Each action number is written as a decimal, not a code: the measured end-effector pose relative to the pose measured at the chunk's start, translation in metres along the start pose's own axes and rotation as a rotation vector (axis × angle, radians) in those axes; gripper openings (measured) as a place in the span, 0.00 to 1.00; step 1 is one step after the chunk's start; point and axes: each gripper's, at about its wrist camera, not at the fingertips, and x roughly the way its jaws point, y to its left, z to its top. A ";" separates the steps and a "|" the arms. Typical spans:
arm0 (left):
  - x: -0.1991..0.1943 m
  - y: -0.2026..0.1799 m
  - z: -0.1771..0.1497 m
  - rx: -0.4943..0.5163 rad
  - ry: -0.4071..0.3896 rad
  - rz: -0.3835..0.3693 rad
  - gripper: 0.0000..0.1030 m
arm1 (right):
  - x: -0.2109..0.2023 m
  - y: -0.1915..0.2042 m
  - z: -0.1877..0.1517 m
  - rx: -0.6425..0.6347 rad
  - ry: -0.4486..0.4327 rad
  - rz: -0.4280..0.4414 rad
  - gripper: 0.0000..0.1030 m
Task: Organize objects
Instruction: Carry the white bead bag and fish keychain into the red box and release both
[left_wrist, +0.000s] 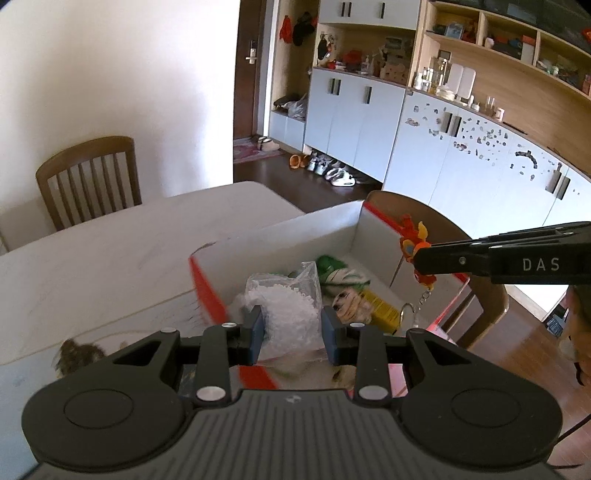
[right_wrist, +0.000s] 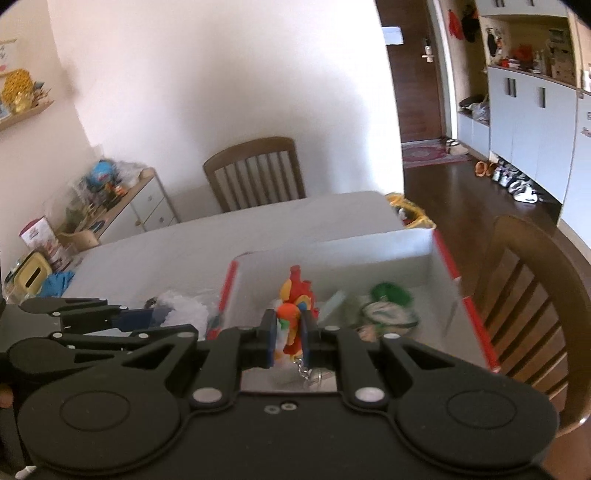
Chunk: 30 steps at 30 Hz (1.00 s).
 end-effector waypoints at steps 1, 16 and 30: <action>0.005 -0.005 0.003 0.004 0.001 0.002 0.31 | 0.000 -0.007 0.001 0.002 -0.003 -0.005 0.11; 0.091 -0.046 0.027 0.053 0.131 0.022 0.31 | 0.040 -0.073 -0.009 0.006 0.089 -0.058 0.11; 0.146 -0.060 0.021 0.102 0.247 0.061 0.31 | 0.074 -0.072 -0.024 -0.070 0.204 -0.057 0.11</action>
